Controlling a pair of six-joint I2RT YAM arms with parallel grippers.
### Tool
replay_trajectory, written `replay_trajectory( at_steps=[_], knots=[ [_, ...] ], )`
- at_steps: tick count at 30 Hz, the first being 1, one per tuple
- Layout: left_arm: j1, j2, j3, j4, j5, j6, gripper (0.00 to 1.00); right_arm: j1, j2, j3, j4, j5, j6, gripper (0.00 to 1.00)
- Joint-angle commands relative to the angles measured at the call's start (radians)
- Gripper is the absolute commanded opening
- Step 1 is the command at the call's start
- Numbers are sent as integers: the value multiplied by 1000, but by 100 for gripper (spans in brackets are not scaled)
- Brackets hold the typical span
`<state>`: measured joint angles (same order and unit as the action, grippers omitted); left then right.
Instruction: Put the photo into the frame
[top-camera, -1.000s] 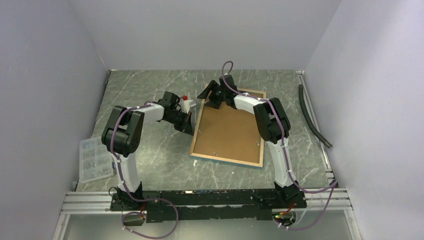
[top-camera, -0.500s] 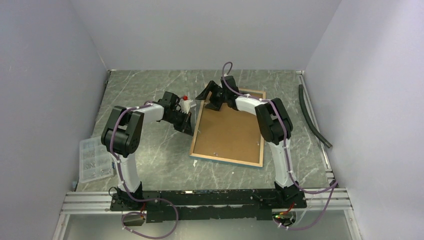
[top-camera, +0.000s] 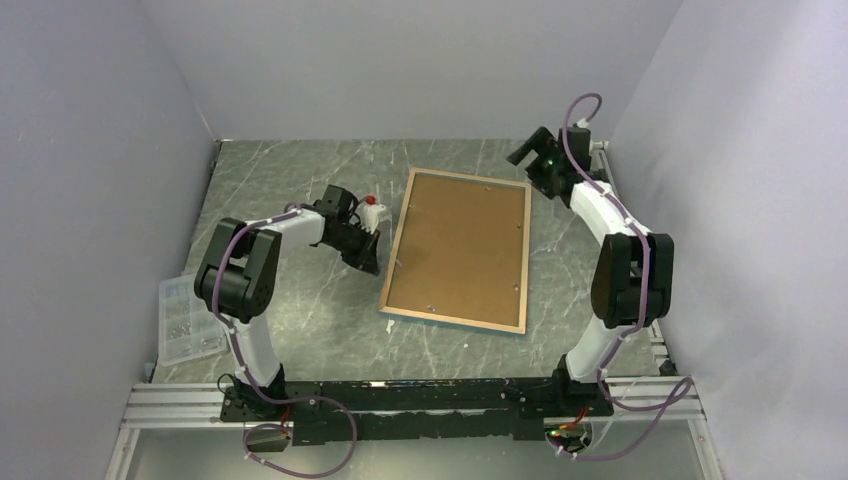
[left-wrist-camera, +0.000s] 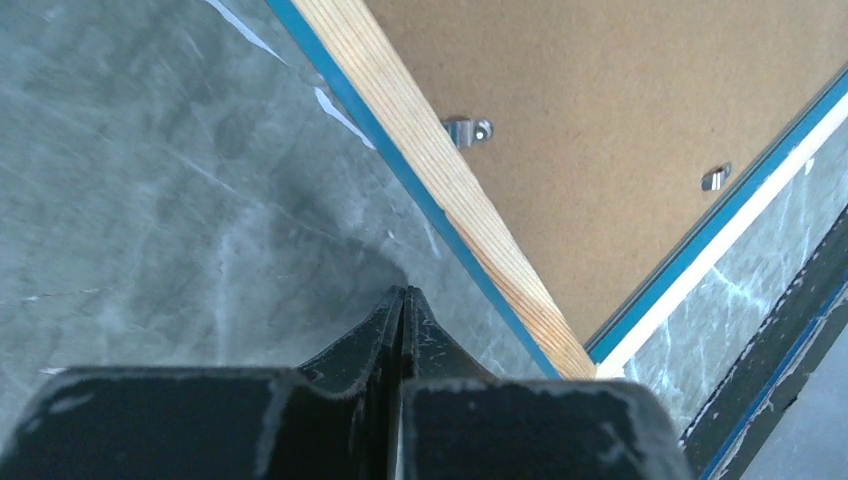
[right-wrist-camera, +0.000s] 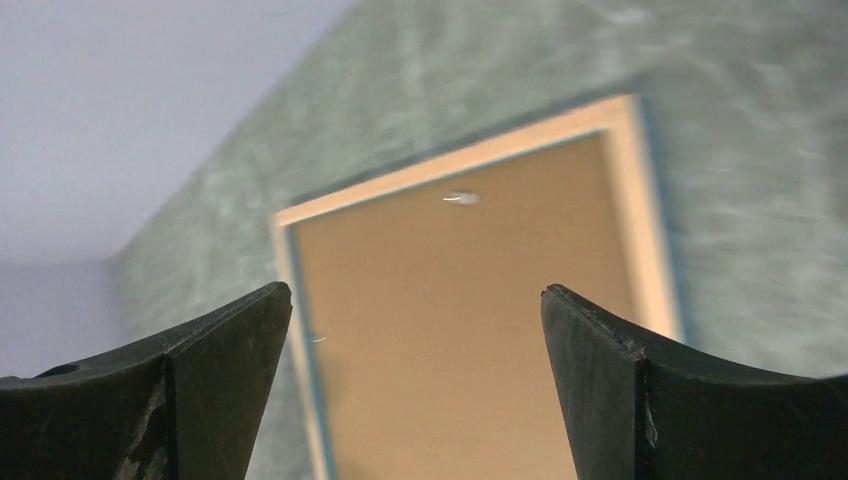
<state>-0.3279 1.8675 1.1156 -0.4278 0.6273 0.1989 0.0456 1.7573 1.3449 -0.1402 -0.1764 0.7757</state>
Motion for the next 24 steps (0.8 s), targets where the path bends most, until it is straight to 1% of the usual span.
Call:
replay_trajectory(
  at_steps=[1,2,5,12,17,20,24],
  knots=[
    [-22,-55,-30,-16,-32,78,7,-42,18,-76,-130,196,-97,100],
    [-27,-58,-30,-21,-36,84,7,-75,27,-89,-118,196,-92,100],
    [-38,-64,-21,-42,-44,92,7,-115,72,-93,-86,138,-79,100],
    [-69,-54,-19,-51,-52,95,7,-116,193,-23,-72,21,-54,100],
    [-102,-30,-12,-52,-59,88,7,-113,261,5,-21,-71,-3,100],
    [-130,-13,1,-54,-55,73,7,-73,331,64,-10,-125,29,100],
    [-175,15,35,-58,-29,48,6,39,444,240,-48,-173,44,100]
  ],
)
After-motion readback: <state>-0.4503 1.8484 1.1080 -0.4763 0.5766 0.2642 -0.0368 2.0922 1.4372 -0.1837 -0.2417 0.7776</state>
